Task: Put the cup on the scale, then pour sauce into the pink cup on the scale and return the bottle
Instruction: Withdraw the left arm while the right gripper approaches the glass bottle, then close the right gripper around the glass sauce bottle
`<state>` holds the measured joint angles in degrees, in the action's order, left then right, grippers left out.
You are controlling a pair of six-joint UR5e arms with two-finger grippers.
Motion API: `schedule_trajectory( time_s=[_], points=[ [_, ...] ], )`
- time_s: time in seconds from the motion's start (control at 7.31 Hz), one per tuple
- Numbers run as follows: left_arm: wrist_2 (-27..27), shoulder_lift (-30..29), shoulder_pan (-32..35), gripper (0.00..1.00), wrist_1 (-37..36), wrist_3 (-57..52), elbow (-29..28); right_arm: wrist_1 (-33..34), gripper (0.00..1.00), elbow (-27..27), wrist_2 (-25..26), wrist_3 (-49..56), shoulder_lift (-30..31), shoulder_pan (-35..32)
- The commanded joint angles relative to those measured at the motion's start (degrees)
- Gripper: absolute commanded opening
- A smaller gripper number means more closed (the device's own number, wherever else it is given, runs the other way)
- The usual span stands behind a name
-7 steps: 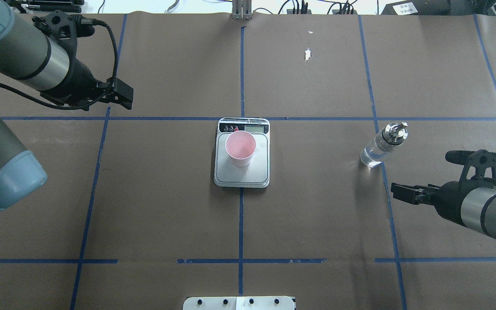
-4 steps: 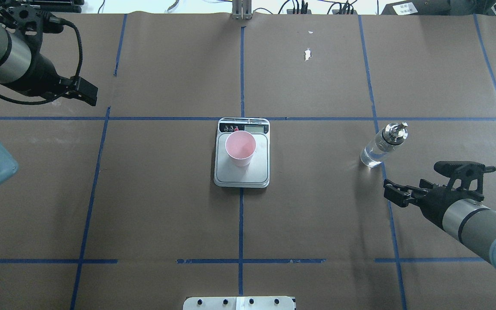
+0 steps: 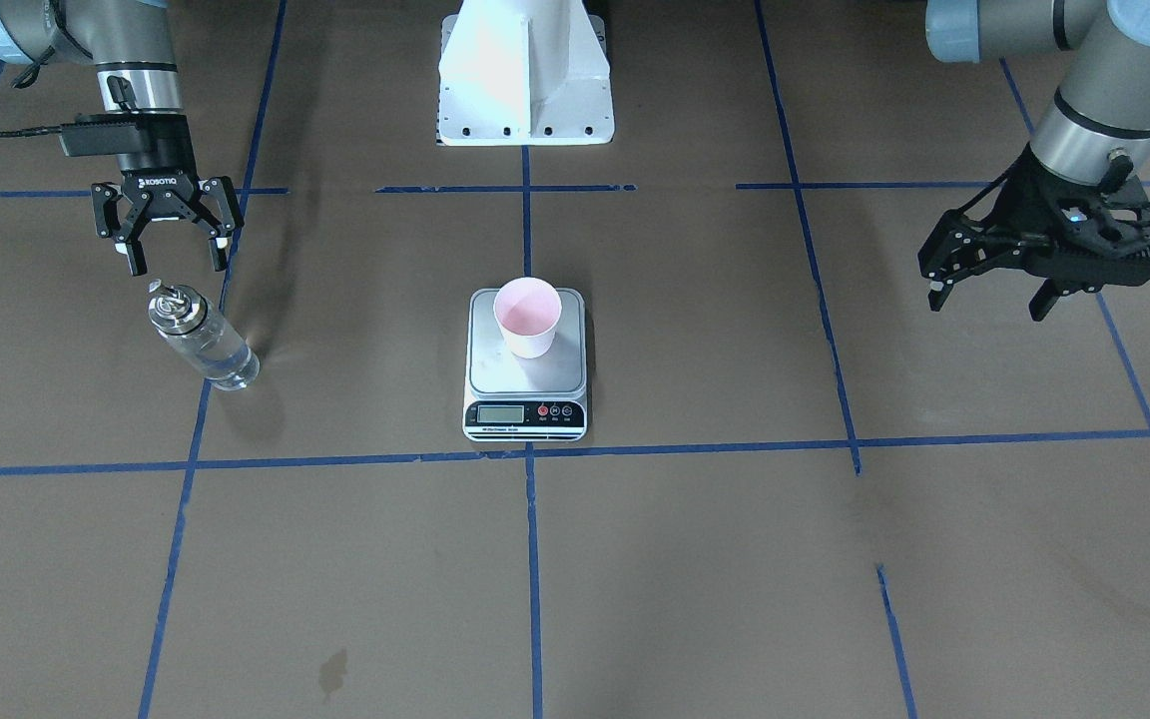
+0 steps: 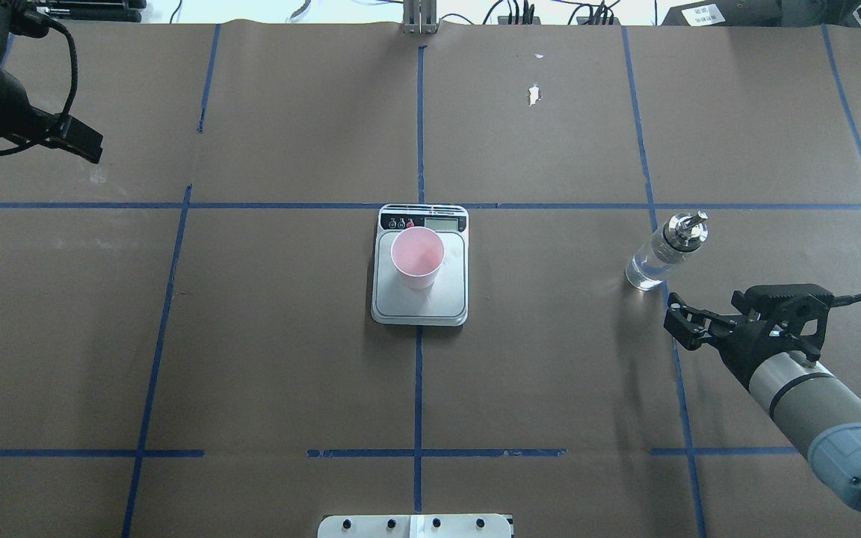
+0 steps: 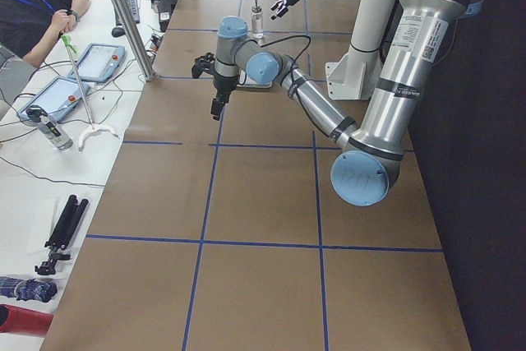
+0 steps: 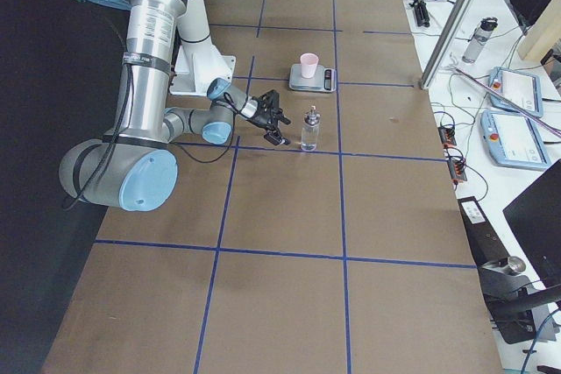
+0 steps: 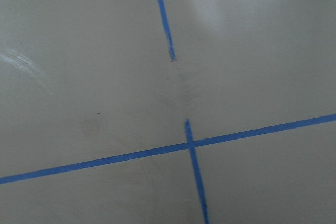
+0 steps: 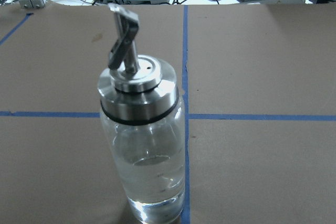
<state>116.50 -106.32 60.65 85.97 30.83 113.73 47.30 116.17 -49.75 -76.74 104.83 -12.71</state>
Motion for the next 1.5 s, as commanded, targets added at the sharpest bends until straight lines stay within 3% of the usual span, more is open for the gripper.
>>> schedule_trajectory(
  time_s=[0.0, 0.27, 1.37],
  points=[
    [-0.05, 0.23, 1.39, 1.00, 0.07, -1.39, -0.96, -0.11, 1.00, -0.50, 4.92, 0.71, -0.68, 2.34],
    [-0.14, 0.32, 1.57, 1.00, -0.02, -2.62, -0.97, -0.11, 1.00, -3.92, 4.84, 6.32, -5.76, 2.43],
    [0.04, -0.03, 1.49, 1.00, 0.07, -2.53, -1.32, -0.11, 1.00, -7.98, 5.28, 7.57, -7.89, -1.35]
  ],
)
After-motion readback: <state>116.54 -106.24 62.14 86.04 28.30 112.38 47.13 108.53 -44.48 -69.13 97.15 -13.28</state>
